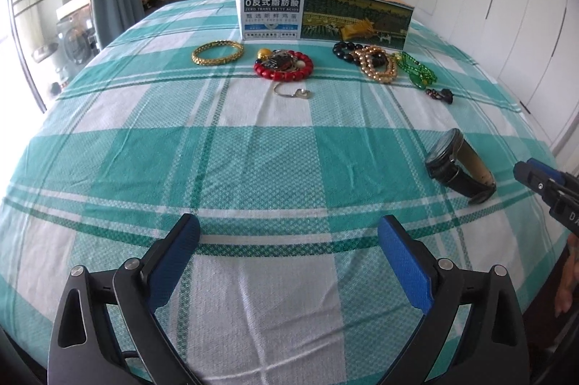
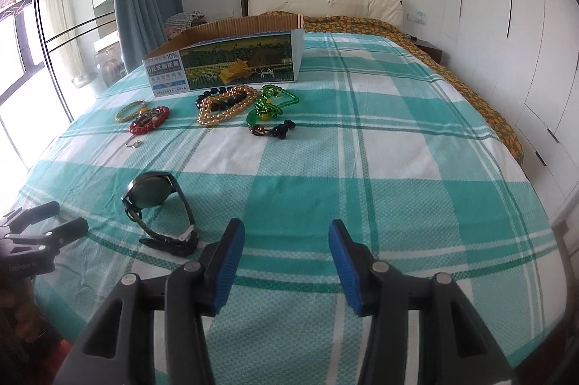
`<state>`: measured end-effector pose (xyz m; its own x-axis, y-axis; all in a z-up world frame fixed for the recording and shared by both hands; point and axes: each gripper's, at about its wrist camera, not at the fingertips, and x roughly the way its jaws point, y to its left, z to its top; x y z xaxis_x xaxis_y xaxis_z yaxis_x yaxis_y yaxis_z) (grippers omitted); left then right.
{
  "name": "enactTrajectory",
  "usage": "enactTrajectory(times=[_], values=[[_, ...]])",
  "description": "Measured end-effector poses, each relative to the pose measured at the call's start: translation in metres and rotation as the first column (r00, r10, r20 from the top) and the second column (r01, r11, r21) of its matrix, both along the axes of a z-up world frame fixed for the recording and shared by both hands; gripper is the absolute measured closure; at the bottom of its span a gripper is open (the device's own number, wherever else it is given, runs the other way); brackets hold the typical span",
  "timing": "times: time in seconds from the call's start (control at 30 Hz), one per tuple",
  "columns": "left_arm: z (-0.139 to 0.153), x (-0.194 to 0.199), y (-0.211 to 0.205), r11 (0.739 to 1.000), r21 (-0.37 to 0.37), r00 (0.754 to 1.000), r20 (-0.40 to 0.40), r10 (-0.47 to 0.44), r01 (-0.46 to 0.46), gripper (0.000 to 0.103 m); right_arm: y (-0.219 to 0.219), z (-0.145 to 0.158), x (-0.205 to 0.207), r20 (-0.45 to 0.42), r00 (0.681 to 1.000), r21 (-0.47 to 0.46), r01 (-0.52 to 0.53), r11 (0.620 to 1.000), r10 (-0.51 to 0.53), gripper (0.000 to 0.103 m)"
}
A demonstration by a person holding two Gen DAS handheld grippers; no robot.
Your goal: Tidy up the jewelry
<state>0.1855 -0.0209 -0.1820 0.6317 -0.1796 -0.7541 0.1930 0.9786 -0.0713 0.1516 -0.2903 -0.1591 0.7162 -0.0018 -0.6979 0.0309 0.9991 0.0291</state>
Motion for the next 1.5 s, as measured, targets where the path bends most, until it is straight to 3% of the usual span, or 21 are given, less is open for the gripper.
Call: enactTrajectory(times=[0.3,1.5], values=[[-0.003,0.000,-0.011,0.997,0.073,1.000,0.007,-0.012,0.011,0.002,0.001,-0.017,-0.007,-0.012,1.000,-0.022,0.008,1.000,-0.008,0.053],[-0.004,0.001,-0.010,0.997,0.075,1.000,0.003,-0.003,0.003,0.000,0.005,-0.019,-0.006,0.002,1.000,-0.032,-0.003,0.999,0.003,0.048]])
